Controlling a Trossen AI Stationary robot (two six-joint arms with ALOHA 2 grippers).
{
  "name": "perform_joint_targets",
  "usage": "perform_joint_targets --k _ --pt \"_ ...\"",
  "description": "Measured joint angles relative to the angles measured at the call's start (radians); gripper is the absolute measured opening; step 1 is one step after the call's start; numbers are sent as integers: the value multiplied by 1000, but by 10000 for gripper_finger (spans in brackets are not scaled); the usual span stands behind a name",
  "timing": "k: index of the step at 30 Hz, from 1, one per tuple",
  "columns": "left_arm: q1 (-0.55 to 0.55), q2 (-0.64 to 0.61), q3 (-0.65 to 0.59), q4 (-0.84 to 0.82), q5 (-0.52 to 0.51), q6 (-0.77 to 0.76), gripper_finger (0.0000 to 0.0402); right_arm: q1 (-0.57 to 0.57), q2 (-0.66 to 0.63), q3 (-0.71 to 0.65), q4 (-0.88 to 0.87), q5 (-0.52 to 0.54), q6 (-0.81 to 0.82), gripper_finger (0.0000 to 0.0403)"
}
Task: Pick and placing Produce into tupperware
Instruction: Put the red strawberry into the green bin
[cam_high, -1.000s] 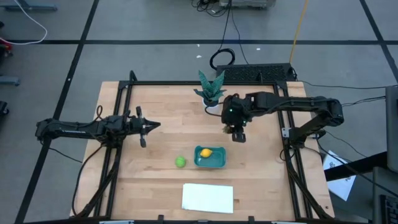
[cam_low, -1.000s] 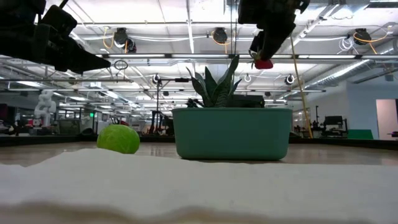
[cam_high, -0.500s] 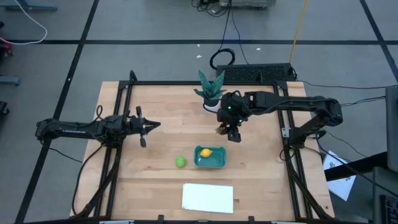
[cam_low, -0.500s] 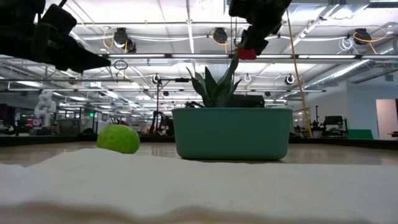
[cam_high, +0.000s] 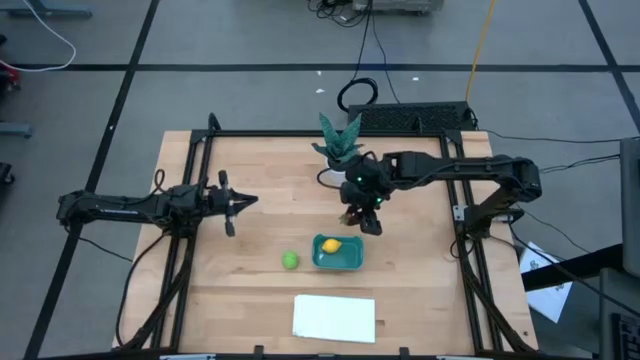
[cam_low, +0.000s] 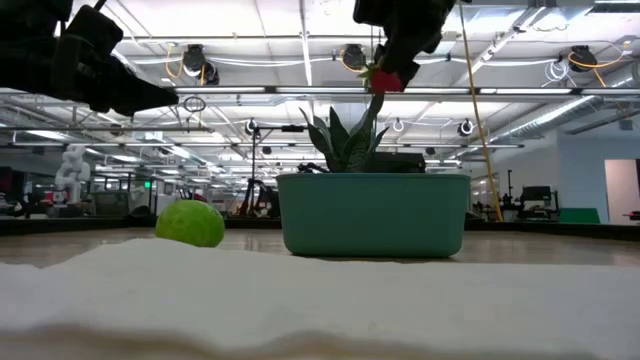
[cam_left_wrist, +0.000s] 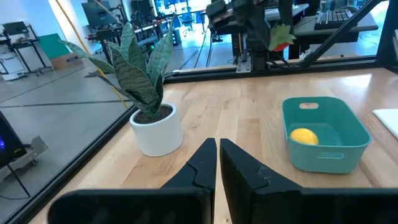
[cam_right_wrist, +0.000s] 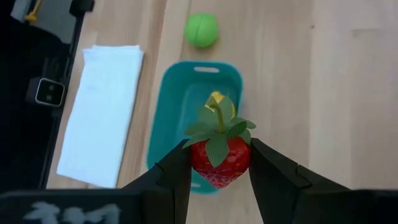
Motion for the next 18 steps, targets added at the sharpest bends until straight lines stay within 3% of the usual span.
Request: perform_joint_targets --k 10,18 --pt "0 0 0 -17 1 -4 26 32 108 52 -56 0 -37 125" --pt "0 0 0 -19 0 0 26 31 123 52 -60 -25 -52 125"
